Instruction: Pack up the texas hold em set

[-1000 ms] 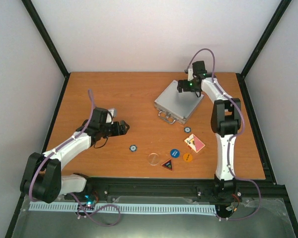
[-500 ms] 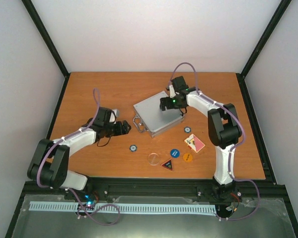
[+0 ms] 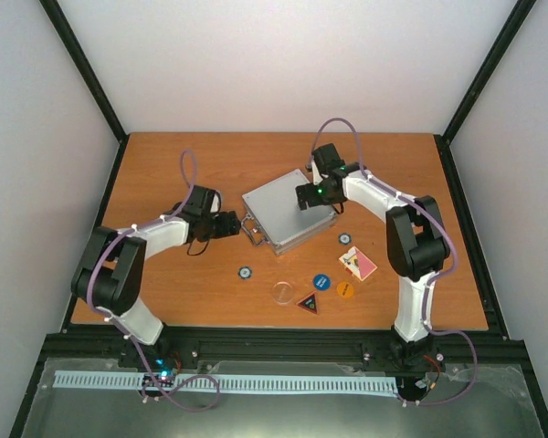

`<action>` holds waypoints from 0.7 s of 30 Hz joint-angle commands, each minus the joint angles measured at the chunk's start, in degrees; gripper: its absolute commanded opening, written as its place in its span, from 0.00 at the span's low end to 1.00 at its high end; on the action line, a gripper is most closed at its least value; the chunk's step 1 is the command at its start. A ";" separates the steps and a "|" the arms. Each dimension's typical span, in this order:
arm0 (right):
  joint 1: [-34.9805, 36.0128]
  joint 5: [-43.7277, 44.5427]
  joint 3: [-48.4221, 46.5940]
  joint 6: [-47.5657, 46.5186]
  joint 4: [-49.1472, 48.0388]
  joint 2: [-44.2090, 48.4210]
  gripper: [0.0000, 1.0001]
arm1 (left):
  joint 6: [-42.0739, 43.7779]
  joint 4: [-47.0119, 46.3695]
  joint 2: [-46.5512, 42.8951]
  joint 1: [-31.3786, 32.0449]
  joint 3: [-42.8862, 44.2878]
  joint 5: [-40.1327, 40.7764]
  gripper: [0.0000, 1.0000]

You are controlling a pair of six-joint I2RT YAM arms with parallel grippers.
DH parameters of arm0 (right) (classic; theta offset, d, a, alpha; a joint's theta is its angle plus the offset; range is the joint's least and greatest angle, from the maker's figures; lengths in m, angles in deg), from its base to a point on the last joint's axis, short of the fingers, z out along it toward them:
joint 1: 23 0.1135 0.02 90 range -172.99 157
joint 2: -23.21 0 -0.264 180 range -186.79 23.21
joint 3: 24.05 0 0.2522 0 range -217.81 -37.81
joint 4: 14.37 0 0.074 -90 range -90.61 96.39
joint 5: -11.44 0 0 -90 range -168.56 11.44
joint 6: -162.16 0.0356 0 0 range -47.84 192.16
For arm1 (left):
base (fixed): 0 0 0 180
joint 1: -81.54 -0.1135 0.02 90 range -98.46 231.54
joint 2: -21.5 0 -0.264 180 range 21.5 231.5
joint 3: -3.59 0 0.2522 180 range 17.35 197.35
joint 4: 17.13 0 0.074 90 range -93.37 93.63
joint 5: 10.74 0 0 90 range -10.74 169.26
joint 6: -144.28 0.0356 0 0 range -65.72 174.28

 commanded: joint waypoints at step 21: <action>15.35 27.22 4.93 -5.66 6.71 11.65 0.98 | -0.19 0.40 20.39 4.42 7.43 3.32 0.83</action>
